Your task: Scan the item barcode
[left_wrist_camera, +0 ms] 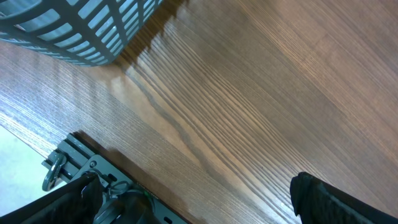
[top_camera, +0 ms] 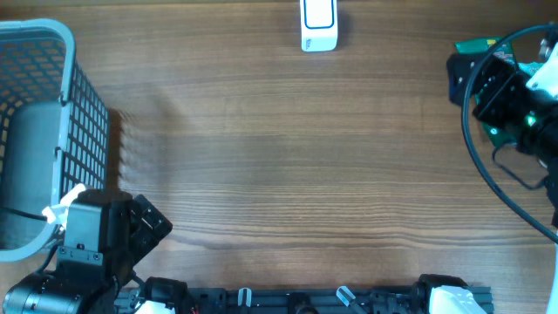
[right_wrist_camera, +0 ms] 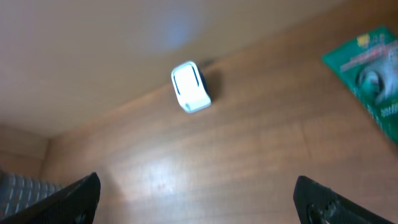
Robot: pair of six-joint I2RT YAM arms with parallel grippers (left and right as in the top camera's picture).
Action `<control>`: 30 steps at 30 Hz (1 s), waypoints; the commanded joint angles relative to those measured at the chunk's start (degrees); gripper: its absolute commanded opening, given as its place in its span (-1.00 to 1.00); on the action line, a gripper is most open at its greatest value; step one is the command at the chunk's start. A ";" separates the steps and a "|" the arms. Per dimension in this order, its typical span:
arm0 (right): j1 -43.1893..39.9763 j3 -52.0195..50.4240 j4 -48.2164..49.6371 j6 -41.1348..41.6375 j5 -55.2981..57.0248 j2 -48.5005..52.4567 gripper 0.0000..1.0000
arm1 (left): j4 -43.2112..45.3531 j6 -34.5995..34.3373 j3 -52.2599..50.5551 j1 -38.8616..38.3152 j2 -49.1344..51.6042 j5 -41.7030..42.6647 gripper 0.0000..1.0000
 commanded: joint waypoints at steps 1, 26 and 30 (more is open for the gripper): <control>0.04 -0.09 -5.55 -0.42 -0.57 0.35 1.00 | 0.15 0.70 0.22 -0.46 -0.11 -1.16 1.00; 0.04 -76.30 64.98 -8.33 -6.05 -60.83 1.00 | 0.15 0.70 0.22 -0.46 -0.11 -1.16 1.00; 0.04 -86.12 72.74 -3.56 -3.87 -63.87 1.00 | 0.15 0.70 0.22 -0.46 -0.11 -1.16 1.00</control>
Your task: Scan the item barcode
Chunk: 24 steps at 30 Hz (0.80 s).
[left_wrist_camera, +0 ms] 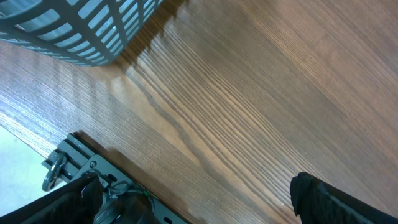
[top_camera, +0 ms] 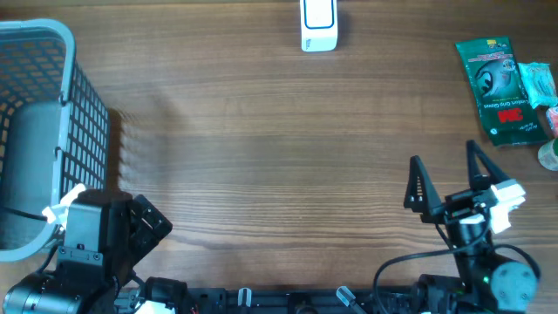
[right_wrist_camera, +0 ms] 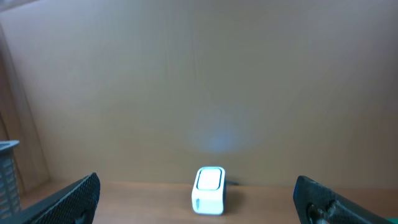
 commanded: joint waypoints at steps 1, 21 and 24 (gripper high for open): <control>0.04 -7.02 1.88 7.65 3.13 -4.63 0.99 | 0.13 0.72 0.22 -0.46 -0.09 -1.16 1.00; 0.04 -16.28 -4.59 -3.61 7.26 -5.68 1.00 | 0.13 0.70 0.22 -0.46 -0.09 -1.16 1.00; 0.04 -16.28 -4.61 -4.22 6.88 -5.68 0.99 | 0.13 0.70 0.22 -0.46 -0.09 -1.16 1.00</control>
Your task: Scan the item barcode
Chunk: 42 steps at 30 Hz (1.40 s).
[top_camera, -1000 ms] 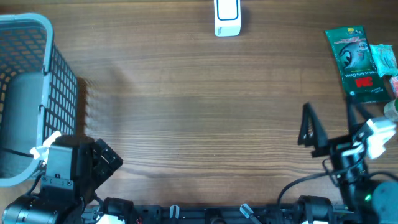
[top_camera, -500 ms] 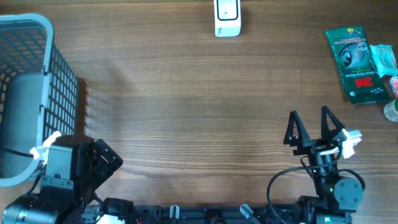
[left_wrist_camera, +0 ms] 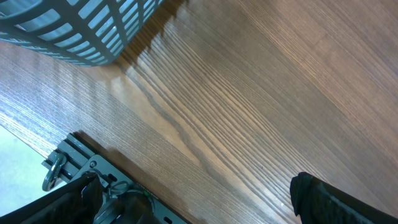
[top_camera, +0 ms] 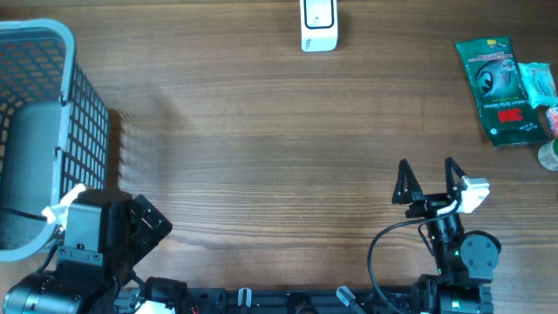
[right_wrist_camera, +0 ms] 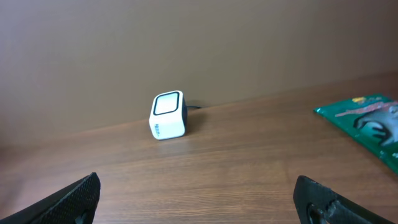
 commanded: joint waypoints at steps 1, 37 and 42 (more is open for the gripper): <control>0.04 -0.11 0.02 -3.54 -0.52 -0.83 1.00 | 0.15 0.70 0.22 -0.46 -0.09 -1.14 1.00; 0.04 -0.07 0.20 -3.43 -0.26 -0.72 0.99 | 43.17 19.56 -23.65 0.07 -22.08 4.81 1.00; 0.04 -0.07 0.20 -3.45 -0.26 -0.72 1.00 | 66.16 25.24 -45.38 1.86 -33.81 9.86 1.00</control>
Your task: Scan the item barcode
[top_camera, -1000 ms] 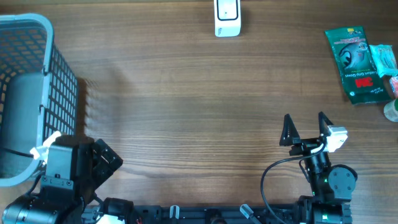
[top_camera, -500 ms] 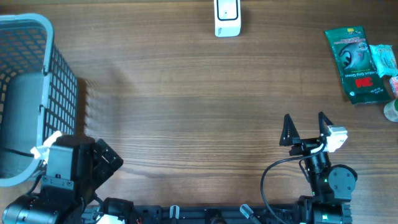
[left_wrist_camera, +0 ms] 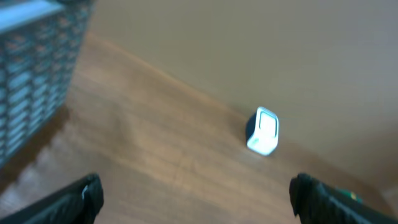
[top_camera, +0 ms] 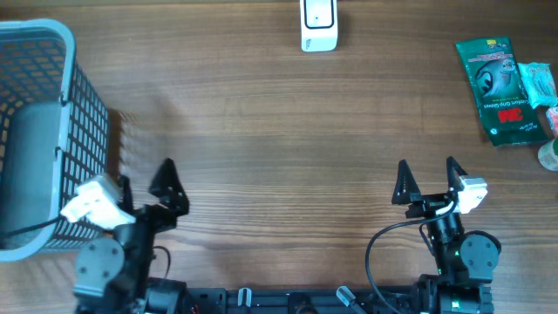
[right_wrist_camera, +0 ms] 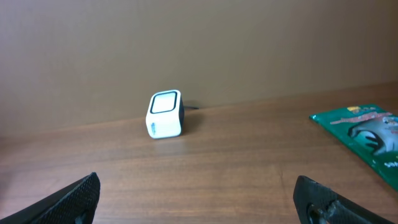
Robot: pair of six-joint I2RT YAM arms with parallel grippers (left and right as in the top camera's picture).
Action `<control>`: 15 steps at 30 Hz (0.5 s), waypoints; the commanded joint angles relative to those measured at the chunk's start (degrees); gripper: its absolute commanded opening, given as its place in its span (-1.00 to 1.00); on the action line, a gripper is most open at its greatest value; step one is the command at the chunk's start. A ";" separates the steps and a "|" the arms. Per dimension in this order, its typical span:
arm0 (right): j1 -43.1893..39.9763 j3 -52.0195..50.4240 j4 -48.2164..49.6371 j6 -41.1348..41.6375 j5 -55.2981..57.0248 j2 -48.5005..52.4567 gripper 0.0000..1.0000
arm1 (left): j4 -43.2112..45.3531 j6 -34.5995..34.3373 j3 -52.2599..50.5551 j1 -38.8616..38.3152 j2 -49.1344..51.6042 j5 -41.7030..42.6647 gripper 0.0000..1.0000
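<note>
The white barcode scanner [top_camera: 319, 23] stands at the table's far edge, also seen small in the left wrist view as the scanner [left_wrist_camera: 263, 131] and in the right wrist view as the scanner [right_wrist_camera: 165, 115]. A green packet [top_camera: 498, 78] lies at the far right; its corner, the packet [right_wrist_camera: 367, 130], shows to the right wrist. My left gripper [top_camera: 145, 174] is open at the near left, empty. My right gripper [top_camera: 426, 169] is open at the near right, empty, well short of the packet.
A grey wire basket [top_camera: 65, 122] stands at the left edge, close beside the left gripper. More small items [top_camera: 539, 87] lie next to the green packet at the right edge. Bare wooden table [top_camera: 279, 148] lies between the grippers and the scanner.
My left arm has risen from its folded pose at the near left corner; its gripper now points toward the scanner instead of down at the table. The right gripper has barely shifted.
At first my right gripper was at the far right over the green packet, the left arm folded by the basket. Then the right gripper stood open and empty at the near right, the packet left lying. Now both grippers stand open along the near side.
</note>
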 commanded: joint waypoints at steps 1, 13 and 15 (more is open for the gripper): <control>0.04 -0.07 0.15 -0.98 -0.26 -0.61 1.00 | 10.47 7.89 -12.50 0.92 -5.92 4.22 1.00; 0.04 -0.07 0.15 -0.98 -0.24 -0.61 0.99 | 26.67 10.93 -32.70 7.78 -14.58 7.28 1.00; 0.04 -0.07 0.15 -0.96 -0.24 -0.63 1.00 | 27.26 13.05 -33.40 8.02 -14.58 6.97 1.00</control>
